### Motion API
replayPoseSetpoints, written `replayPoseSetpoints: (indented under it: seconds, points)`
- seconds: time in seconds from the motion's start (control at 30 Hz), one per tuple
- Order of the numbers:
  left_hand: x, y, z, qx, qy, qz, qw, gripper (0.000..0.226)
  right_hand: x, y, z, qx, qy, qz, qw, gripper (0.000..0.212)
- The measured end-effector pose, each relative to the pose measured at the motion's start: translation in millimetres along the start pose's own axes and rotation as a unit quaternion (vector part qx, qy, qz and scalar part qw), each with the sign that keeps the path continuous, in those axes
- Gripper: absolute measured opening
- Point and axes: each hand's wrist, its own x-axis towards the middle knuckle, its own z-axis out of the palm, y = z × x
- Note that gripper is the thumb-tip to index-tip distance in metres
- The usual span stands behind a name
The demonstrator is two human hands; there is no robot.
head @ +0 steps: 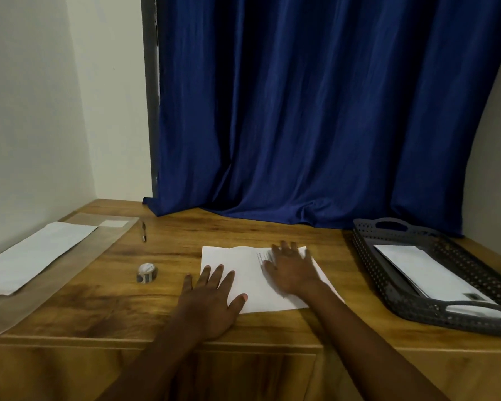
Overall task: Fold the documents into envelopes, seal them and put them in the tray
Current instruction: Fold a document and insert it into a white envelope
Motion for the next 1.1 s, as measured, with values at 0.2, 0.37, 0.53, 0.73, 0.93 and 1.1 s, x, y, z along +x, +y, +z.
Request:
replayPoseSetpoints:
  seconds: [0.2, 0.37, 0.53, 0.73, 0.93, 1.1]
  points:
    - [0, 2, 0, 0.01, 0.005, -0.007, 1.0, 0.115, -3, -48, 17, 0.08, -0.076, -0.104, 0.988, 0.062]
    - [0, 0, -2, 0.0, 0.003, -0.004, 1.0, 0.116, 14, 2, 22, 0.049, -0.05, -0.034, 0.997, 0.071]
    - [0, 1, -3, 0.002, -0.001, -0.006, 1.0, 0.123, 23, 53, 20, 0.018, -0.043, 0.073, 0.996, 0.071]
    - [-1, 1, -3, -0.007, -0.008, -0.006, 1.0, 0.127, 15, 72, 19, 0.087, 0.014, 0.15, 0.985, 0.079]
    - [-2, -1, -4, -0.015, 0.001, -0.004, 1.0, 0.125, -29, 94, 8, 0.235, 0.04, 0.153, 0.959, 0.075]
    - [-2, -2, -3, -0.02, 0.002, -0.005, 1.0, 0.122, -86, 101, 5, 0.29, 0.056, 0.134, 0.946, 0.098]
